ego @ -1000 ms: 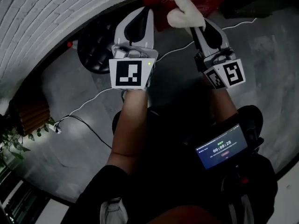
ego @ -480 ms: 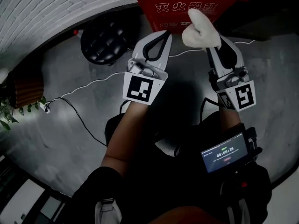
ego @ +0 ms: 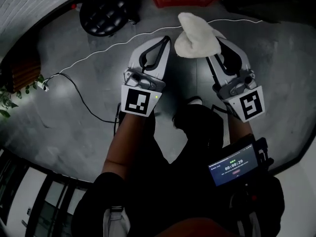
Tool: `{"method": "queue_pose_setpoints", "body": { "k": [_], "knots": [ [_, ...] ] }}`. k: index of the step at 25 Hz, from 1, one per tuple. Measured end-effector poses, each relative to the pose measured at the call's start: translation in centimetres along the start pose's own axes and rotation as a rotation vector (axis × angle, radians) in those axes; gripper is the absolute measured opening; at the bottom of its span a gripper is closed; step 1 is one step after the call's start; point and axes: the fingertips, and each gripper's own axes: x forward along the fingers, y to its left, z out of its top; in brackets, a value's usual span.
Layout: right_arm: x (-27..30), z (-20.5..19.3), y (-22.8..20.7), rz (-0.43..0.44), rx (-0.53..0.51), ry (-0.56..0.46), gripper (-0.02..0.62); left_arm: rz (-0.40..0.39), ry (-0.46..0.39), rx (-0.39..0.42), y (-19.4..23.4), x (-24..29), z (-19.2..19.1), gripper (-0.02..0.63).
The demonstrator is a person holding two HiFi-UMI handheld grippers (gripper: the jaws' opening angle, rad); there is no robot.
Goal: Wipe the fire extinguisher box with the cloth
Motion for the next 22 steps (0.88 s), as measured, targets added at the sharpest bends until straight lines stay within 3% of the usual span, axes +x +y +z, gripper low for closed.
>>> {"method": "queue_pose_setpoints", "body": {
  "k": [4, 10, 14, 18, 22],
  "knots": [
    [-3.1, 7.4, 3.2, 0.035, 0.009, 0.030, 0.084, -0.050, 0.036, 0.007, -3.5, -4.0, 9.2, -0.002],
    [-9.5, 23.0, 8.9, 0.084, 0.063, 0.012, 0.084, -0.137, 0.032, 0.006, -9.0, -8.7, 27.7, -0.002],
    [-14.3, 32.3, 11.4, 0.117, 0.158, -0.008, 0.086, -0.122, 0.038, 0.028, -12.5, -11.8, 38.2, -0.002],
    [-18.0, 39.4, 12.3, 0.132, 0.098, -0.010, 0.086, -0.096, 0.009, 0.008, -14.9, -13.3, 45.4, -0.002],
    [-19.7, 43.4, 13.6, 0.114, 0.060, 0.009, 0.087, -0.102, 0.020, -0.020, -16.7, -15.2, 48.9, -0.002]
  ]
}}
